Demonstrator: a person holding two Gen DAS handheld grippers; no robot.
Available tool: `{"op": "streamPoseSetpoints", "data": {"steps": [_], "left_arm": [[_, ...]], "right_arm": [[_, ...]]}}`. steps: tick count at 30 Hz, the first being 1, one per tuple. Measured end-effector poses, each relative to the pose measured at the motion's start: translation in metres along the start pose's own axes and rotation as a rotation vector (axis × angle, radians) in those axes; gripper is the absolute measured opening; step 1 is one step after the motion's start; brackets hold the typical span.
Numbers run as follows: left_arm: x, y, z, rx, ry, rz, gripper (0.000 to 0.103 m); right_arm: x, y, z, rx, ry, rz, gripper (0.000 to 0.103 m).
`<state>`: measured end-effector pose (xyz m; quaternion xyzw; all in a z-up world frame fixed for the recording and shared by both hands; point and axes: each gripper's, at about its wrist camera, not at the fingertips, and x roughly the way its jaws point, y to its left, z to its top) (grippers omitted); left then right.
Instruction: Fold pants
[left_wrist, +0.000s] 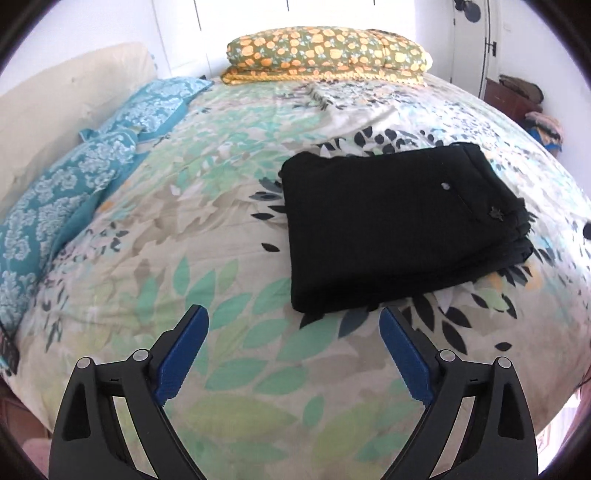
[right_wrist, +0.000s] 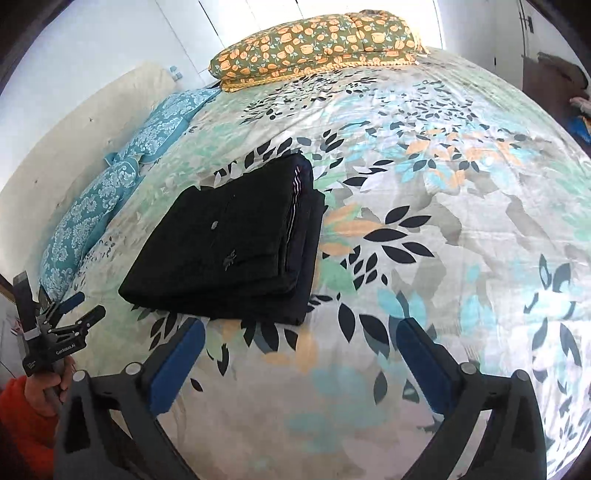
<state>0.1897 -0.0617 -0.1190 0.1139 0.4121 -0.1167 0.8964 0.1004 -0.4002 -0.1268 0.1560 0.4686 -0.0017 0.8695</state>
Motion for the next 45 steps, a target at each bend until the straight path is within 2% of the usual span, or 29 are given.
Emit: {"op": "streamPoseSetpoints", "data": {"steps": [2,4,8,10,13,14,16,18,20,22,25,28,33,39,45], "left_arm": [[-0.010,-0.005,0.012,-0.004,-0.025,0.002,0.097],[-0.025,-0.010,0.033,-0.001,-0.046,0.020,0.097],[-0.064,-0.013,0.084,0.009,-0.132,0.077,0.098],[-0.088,-0.011,0.103,0.002,-0.197,0.095,0.103],[-0.119,-0.007,0.113,-0.040,-0.293,0.174,0.102],[-0.124,-0.007,0.112,-0.056,-0.298,0.186,0.102],[-0.126,-0.005,0.106,-0.097,-0.248,0.159,0.102],[-0.120,-0.004,0.095,-0.129,-0.155,0.094,0.102],[-0.110,-0.005,0.078,-0.145,-0.080,0.047,0.102],[-0.103,-0.007,0.061,-0.160,-0.049,0.046,0.102],[-0.100,-0.002,0.044,-0.177,-0.017,0.026,0.102],[-0.099,0.005,0.037,-0.188,0.013,0.043,0.102],[-0.100,0.004,0.027,-0.161,0.016,0.078,0.102],[-0.104,-0.009,0.008,-0.133,0.040,0.044,0.102],[-0.106,-0.016,-0.008,-0.109,0.077,0.008,0.102]], "right_arm": [[0.003,0.007,-0.005,-0.001,0.045,-0.013,0.103],[-0.004,0.013,-0.007,-0.022,0.034,-0.016,0.103],[-0.043,0.039,0.014,-0.110,-0.077,-0.090,0.103],[-0.069,0.055,0.031,-0.160,-0.143,-0.151,0.103],[-0.106,0.081,0.050,-0.240,-0.250,-0.234,0.103],[-0.114,0.088,0.052,-0.250,-0.275,-0.252,0.103],[-0.122,0.098,0.050,-0.237,-0.291,-0.254,0.103],[-0.119,0.106,0.042,-0.201,-0.269,-0.242,0.103],[-0.112,0.111,0.023,-0.162,-0.252,-0.215,0.103],[-0.101,0.117,0.001,-0.136,-0.233,-0.219,0.103],[-0.087,0.128,-0.030,-0.150,-0.220,-0.255,0.103],[-0.082,0.133,-0.049,-0.165,-0.203,-0.257,0.103],[-0.093,0.132,-0.055,-0.150,-0.202,-0.281,0.103],[-0.112,0.136,-0.058,-0.129,-0.199,-0.289,0.103],[-0.104,0.140,-0.070,-0.143,-0.168,-0.306,0.103]]}}
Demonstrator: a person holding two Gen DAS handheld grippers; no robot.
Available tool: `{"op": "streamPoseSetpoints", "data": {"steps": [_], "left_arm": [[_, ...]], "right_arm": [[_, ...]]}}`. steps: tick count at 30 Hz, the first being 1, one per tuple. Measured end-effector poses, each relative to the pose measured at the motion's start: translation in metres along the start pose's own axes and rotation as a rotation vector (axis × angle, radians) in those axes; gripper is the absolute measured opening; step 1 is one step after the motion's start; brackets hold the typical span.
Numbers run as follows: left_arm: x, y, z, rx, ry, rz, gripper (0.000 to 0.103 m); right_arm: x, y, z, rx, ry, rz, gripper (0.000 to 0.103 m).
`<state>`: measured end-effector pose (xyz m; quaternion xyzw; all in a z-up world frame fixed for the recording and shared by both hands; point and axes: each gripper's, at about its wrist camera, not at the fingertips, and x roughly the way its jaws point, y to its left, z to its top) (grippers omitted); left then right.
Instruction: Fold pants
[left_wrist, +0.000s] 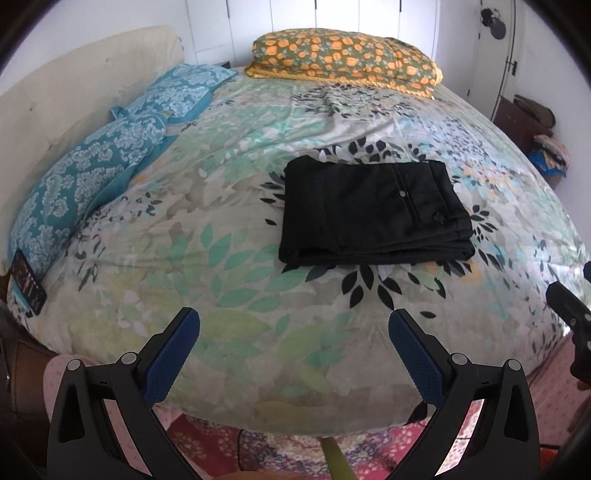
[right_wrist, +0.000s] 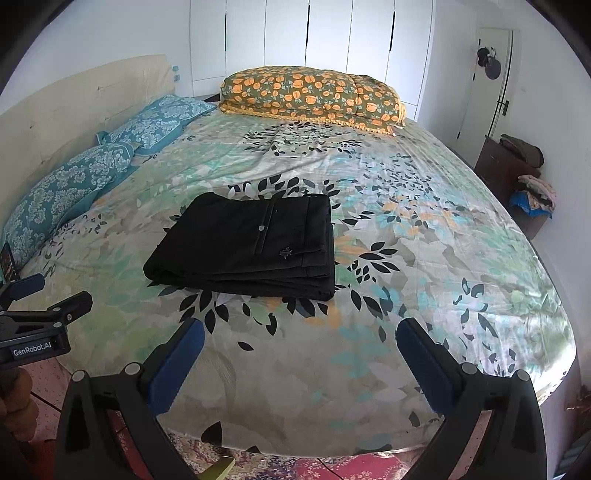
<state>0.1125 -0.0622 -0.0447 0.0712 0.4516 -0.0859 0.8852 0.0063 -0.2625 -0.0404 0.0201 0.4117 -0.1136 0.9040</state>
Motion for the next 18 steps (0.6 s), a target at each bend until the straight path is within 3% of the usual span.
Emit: {"op": "streamPoseSetpoints", "data": {"steps": [18], "left_arm": [[0.0020,-0.0001,0.0021,0.006,0.000,0.014,0.102]], "right_arm": [[0.0064,-0.0023,-0.0014,0.009,0.003,-0.033,0.103]]}}
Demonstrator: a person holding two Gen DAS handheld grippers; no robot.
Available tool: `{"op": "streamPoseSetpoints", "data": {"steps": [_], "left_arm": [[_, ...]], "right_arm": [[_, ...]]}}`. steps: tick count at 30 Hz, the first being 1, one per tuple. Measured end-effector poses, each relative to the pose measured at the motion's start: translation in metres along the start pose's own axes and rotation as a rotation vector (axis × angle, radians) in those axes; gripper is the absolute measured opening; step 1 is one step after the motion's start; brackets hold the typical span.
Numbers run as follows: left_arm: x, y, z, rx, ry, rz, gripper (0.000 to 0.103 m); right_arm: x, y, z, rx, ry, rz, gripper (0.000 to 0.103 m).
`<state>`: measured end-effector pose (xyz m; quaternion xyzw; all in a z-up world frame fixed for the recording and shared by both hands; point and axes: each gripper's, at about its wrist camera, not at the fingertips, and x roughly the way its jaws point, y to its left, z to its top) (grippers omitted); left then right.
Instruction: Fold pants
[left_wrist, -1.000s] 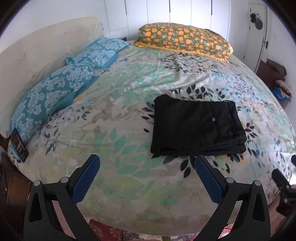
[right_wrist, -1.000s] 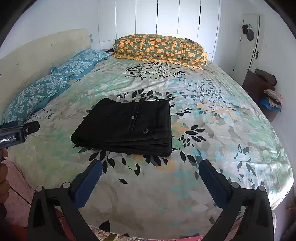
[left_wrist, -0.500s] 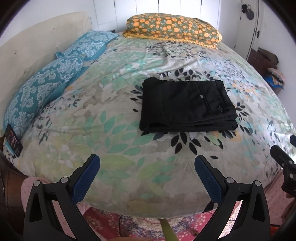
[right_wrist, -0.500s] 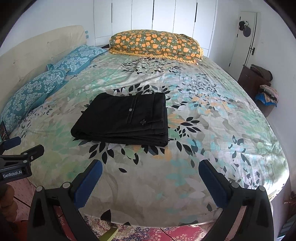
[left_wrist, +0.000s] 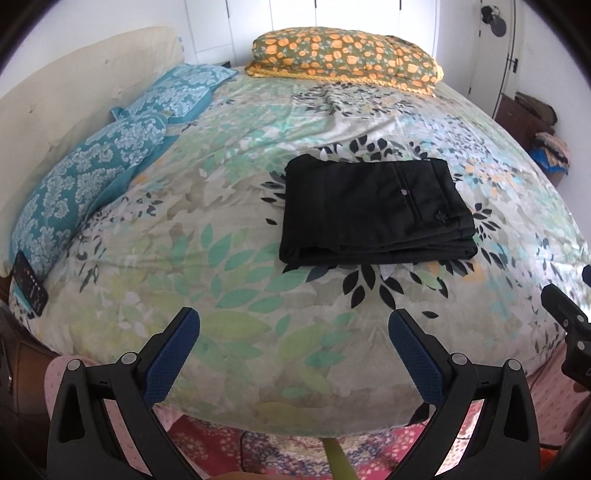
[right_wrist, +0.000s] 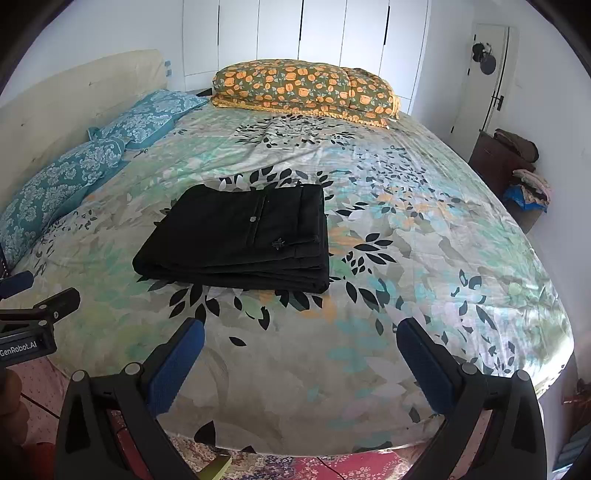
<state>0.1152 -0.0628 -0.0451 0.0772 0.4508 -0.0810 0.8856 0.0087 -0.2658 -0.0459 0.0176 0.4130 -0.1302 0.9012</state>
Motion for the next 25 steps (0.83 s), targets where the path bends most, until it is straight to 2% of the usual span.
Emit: {"op": "streamPoseSetpoints", "data": {"steps": [25], "left_arm": [[0.0084,-0.0009,-0.0049,0.005,0.019,-0.001,0.102]], "right_arm": [[0.0055,0.0007,-0.0037,-0.013,0.018,0.003,0.103]]}}
